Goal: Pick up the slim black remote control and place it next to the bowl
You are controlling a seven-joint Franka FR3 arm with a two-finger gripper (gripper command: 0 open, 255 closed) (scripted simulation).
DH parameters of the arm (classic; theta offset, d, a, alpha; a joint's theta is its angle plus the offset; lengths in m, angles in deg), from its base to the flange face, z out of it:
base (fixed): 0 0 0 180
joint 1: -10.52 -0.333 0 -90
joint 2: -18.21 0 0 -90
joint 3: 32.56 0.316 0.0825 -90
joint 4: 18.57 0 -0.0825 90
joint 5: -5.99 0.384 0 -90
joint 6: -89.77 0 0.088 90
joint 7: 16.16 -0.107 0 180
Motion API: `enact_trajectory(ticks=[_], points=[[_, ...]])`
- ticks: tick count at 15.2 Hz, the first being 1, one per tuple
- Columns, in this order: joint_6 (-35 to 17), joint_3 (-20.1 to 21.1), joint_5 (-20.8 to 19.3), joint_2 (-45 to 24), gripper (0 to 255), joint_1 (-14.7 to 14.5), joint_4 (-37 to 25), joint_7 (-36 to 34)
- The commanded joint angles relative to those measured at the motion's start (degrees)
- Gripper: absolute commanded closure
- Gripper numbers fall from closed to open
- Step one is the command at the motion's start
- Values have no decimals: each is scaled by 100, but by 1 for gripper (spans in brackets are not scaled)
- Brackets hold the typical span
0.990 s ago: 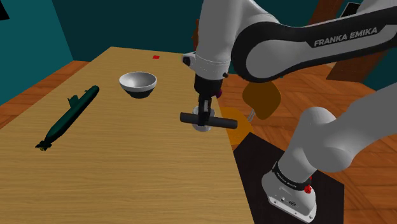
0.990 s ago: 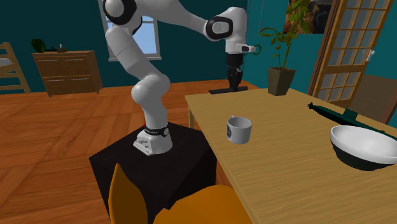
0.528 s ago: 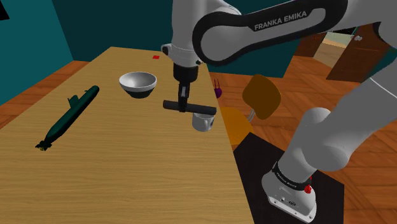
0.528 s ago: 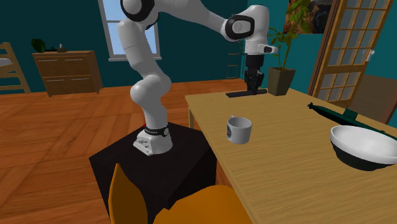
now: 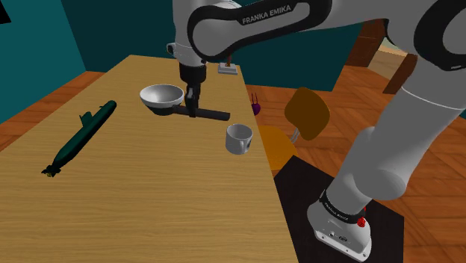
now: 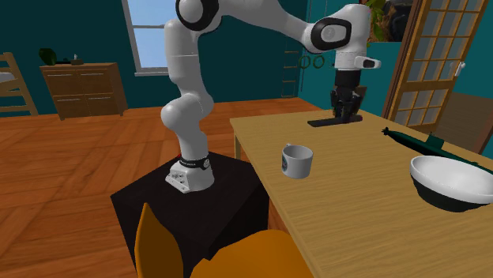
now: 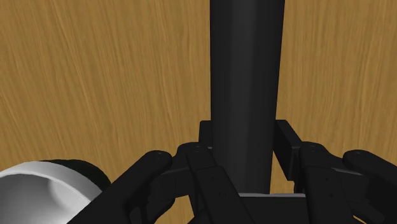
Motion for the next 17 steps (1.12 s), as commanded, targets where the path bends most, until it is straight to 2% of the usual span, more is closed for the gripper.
enact_trajectory(ticks=[1,4,17], points=[[99,-33,-110,-450,255,37,-537,40],[270,-82,-241,-1050,255,64,-1298,104],[-655,-110,-352,-1301,255,57,-611,-18]])
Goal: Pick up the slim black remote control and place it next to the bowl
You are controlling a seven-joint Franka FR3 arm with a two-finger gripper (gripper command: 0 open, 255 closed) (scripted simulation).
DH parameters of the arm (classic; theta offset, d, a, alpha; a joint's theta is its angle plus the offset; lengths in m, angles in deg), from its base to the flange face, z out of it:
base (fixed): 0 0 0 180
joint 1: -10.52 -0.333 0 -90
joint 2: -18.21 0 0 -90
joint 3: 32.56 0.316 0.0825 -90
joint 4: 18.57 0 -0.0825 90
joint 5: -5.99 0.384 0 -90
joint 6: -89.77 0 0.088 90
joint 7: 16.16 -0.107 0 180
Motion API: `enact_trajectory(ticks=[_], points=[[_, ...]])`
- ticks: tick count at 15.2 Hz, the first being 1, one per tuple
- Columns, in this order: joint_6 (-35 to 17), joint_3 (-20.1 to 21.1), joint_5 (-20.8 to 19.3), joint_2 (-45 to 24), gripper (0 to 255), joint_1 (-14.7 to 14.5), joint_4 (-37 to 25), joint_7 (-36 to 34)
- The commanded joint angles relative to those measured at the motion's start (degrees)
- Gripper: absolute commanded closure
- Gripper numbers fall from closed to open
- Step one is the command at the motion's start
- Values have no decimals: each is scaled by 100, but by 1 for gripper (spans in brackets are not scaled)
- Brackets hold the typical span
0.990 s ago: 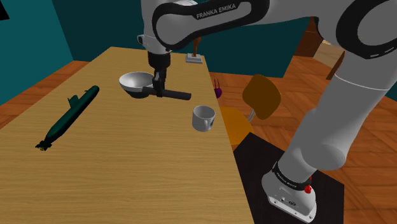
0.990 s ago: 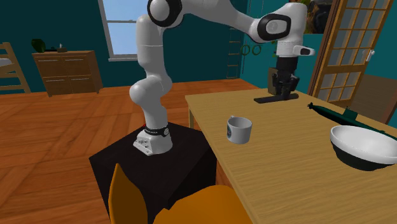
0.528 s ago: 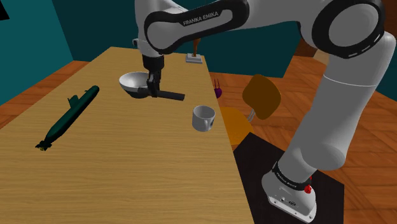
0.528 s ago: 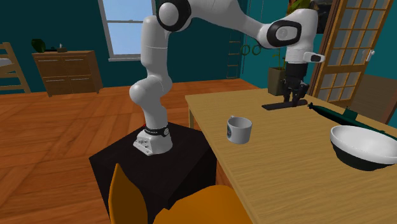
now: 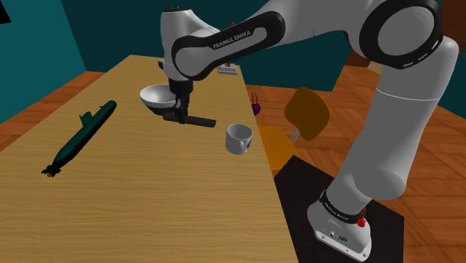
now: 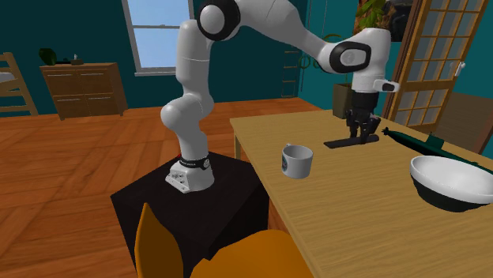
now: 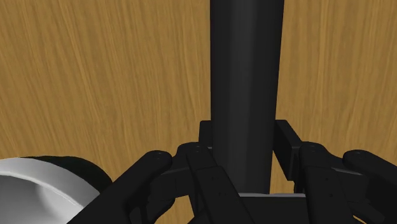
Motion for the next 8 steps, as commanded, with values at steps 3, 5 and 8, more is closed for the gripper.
enact_trajectory(ticks=[3,5,8], points=[[-284,-7,-50,-114,255,-13,173,-61],[-420,-14,-77,-176,255,-16,250,-85],[-622,-26,-120,-276,255,-23,356,-125]])
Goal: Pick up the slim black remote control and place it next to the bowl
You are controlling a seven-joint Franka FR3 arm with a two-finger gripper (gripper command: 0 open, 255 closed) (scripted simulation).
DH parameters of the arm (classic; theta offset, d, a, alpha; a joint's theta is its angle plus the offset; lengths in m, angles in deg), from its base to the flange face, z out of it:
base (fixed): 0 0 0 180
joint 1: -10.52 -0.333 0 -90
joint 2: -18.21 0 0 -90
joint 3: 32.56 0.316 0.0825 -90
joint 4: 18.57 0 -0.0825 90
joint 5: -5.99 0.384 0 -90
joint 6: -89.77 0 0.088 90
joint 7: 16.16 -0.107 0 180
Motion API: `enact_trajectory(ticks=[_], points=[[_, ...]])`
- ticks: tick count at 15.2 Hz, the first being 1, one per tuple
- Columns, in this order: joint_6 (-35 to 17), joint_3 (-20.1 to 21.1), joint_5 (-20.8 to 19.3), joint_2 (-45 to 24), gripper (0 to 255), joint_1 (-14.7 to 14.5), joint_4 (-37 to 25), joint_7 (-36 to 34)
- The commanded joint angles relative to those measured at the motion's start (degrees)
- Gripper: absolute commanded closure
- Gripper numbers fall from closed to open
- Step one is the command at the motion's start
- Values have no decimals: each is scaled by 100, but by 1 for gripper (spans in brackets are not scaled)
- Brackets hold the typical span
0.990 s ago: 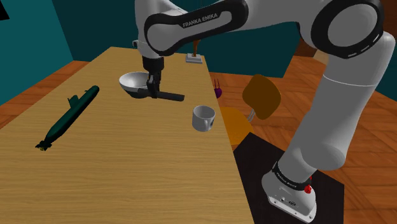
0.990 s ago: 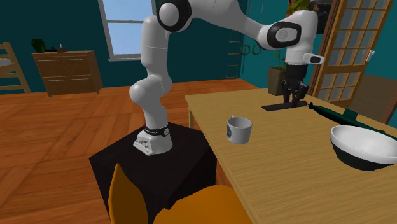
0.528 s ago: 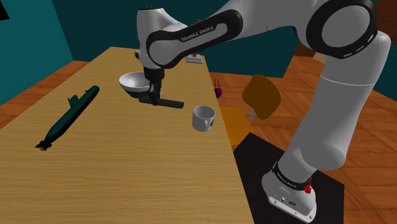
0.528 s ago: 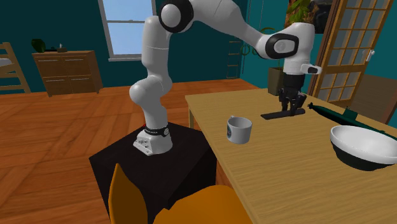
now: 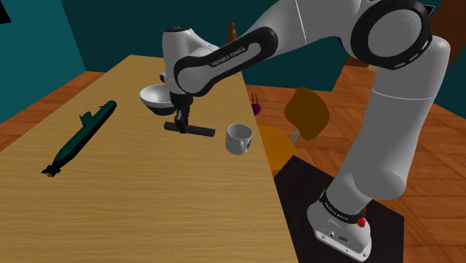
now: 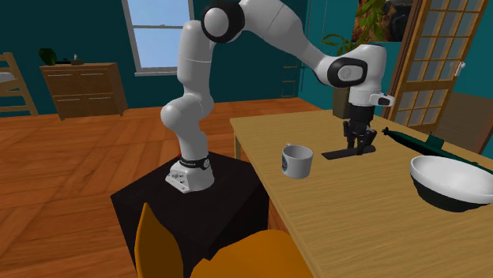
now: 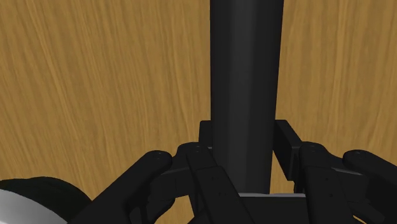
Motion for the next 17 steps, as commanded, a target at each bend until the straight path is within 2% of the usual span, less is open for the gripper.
enact_trajectory(ticks=[1,8,16,17], points=[[-127,-8,-31,-73,255,-7,53,-28],[-605,-49,-155,-363,255,-31,253,-136],[-605,-49,-155,-363,255,-31,253,-136],[-605,-49,-155,-363,0,-31,253,-136]])
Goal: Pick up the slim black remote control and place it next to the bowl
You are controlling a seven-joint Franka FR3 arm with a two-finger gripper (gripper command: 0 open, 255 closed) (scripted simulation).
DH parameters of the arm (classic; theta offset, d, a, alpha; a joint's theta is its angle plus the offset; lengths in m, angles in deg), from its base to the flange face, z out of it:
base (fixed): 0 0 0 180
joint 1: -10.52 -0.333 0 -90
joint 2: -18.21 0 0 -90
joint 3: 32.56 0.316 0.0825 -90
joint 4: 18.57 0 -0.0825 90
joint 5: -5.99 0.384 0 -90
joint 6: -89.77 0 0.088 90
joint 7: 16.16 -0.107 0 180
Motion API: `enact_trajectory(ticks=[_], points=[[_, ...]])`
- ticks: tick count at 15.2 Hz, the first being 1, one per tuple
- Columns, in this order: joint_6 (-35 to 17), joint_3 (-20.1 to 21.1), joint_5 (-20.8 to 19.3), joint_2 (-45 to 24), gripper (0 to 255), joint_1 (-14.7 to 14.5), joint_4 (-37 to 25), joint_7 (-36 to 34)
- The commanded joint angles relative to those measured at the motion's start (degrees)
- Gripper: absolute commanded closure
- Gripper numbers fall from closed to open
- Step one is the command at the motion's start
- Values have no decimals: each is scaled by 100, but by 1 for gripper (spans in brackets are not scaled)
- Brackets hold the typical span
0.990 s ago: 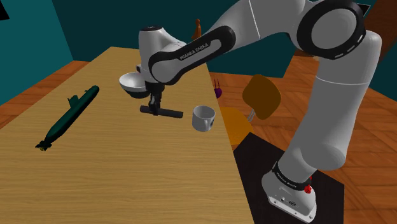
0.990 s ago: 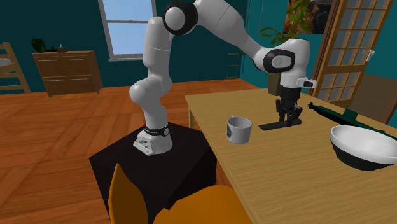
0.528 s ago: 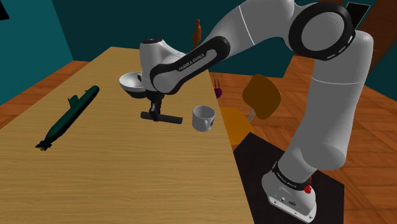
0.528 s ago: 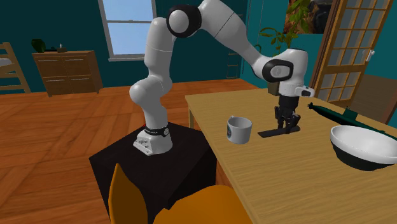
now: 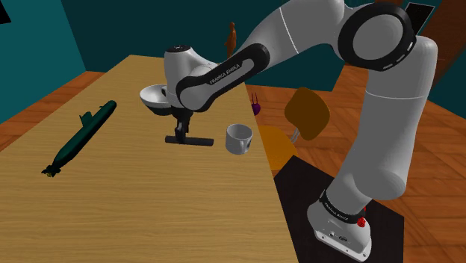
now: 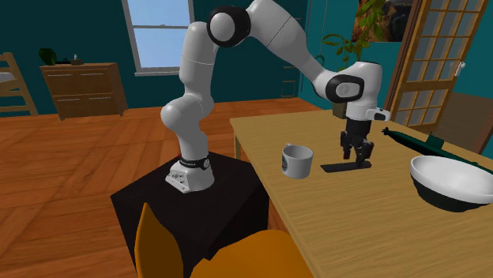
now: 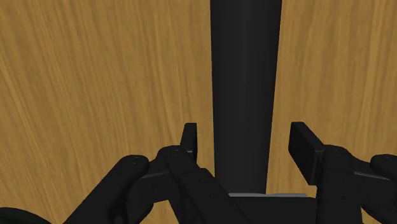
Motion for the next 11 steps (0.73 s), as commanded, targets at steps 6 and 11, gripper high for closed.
enact_trajectory(ticks=[6,11], points=[[158,20,44,112,0,5,-50,29],[609,65,157,394,0,12,-229,102]])
